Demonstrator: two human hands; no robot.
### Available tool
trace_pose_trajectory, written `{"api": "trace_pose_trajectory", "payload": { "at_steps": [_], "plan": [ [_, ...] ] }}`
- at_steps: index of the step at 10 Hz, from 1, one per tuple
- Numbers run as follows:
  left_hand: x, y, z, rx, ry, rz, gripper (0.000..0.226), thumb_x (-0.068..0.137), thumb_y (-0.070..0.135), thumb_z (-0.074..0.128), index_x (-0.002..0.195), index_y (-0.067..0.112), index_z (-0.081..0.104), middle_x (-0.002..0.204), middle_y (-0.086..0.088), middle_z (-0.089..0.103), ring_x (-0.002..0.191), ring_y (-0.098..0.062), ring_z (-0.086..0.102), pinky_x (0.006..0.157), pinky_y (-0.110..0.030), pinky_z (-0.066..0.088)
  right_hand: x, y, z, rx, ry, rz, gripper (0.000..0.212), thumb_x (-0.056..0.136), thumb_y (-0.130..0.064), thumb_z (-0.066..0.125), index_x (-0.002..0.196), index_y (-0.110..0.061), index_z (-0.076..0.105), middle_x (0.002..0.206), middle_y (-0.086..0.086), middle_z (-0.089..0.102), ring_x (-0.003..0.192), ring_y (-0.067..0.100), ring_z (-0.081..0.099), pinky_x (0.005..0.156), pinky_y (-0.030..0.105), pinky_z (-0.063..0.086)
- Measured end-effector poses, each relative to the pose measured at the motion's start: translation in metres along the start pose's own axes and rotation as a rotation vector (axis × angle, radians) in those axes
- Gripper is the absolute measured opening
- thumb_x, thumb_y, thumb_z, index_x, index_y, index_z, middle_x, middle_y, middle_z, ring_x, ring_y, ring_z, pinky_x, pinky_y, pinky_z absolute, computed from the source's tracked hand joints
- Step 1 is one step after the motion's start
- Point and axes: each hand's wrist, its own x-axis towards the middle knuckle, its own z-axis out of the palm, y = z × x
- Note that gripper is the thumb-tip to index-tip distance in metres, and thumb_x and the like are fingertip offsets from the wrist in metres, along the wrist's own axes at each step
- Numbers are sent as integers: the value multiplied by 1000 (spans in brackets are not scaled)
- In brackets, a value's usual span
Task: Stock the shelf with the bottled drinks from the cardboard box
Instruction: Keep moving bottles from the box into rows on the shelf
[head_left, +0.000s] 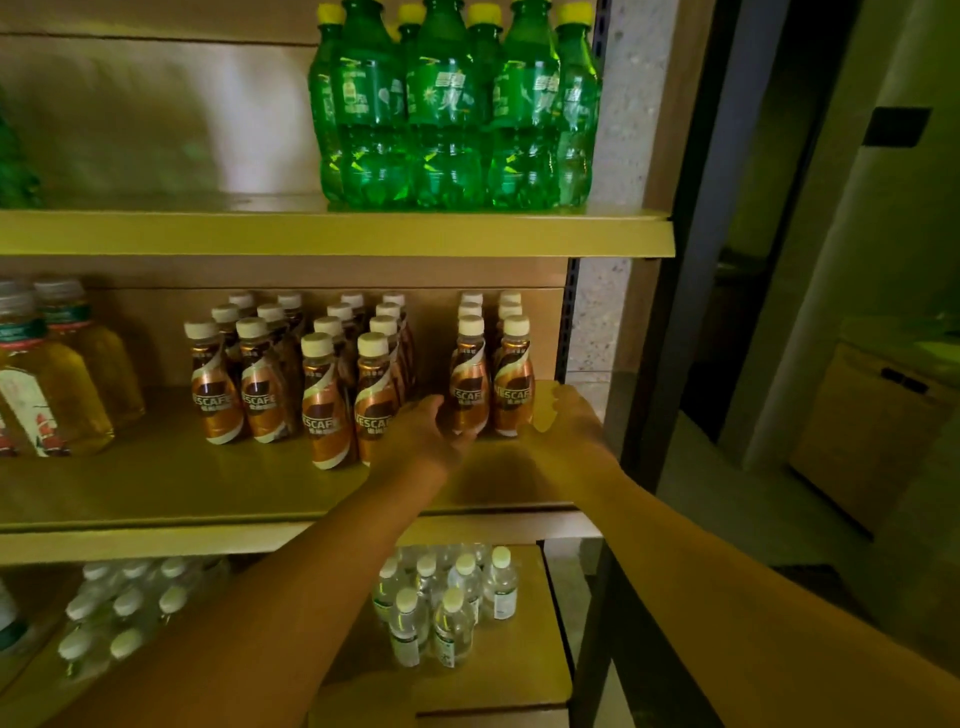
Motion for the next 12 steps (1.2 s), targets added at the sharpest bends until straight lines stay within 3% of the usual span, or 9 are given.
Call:
{"api": "trace_pose_trajectory", "payload": {
  "at_steps": [1, 3, 5, 10, 12],
  "plan": [
    [5, 4, 12, -43, 8, -40, 77, 85, 58, 61, 146, 19, 38, 145, -6, 48, 132, -27, 46, 103, -37, 39, 9, 10, 11, 61, 8, -15, 37, 88, -31, 67, 122, -33, 51, 99, -13, 56, 85, 9, 55, 69, 24, 45],
    [22, 3, 31, -204, 65, -18, 59, 89, 35, 66, 141, 16, 43, 139, -6, 53, 131, -27, 48, 105, -36, 38, 28, 19, 26, 169, 10, -16, 41, 88, -16, 68, 124, -26, 51, 116, -1, 63, 101, 17, 60, 80, 27, 50],
    [43, -4, 49, -379, 59, -12, 52, 89, 25, 68, 136, 20, 48, 133, -2, 59, 125, -22, 53, 95, -25, 38, 43, 28, 37, 259, -29, -56, 48, 86, -11, 70, 126, -26, 49, 118, -3, 64, 107, 18, 63, 92, 41, 56],
    [47, -8, 59, -337, 86, -2, 48, 89, 27, 68, 133, 19, 51, 129, -2, 61, 122, -22, 56, 90, -24, 40, 54, 38, 49, 263, 27, -60, 51, 82, -17, 75, 126, -25, 50, 116, -5, 65, 104, 17, 66, 86, 41, 59],
    [31, -7, 53, -357, 110, 42, 52, 89, 31, 67, 136, 19, 47, 128, 1, 61, 117, -18, 59, 89, -24, 43, 47, 38, 47, 127, 46, 12, 50, 85, -25, 73, 128, -21, 48, 115, 0, 60, 101, 20, 62, 79, 34, 57]
  ]
}}
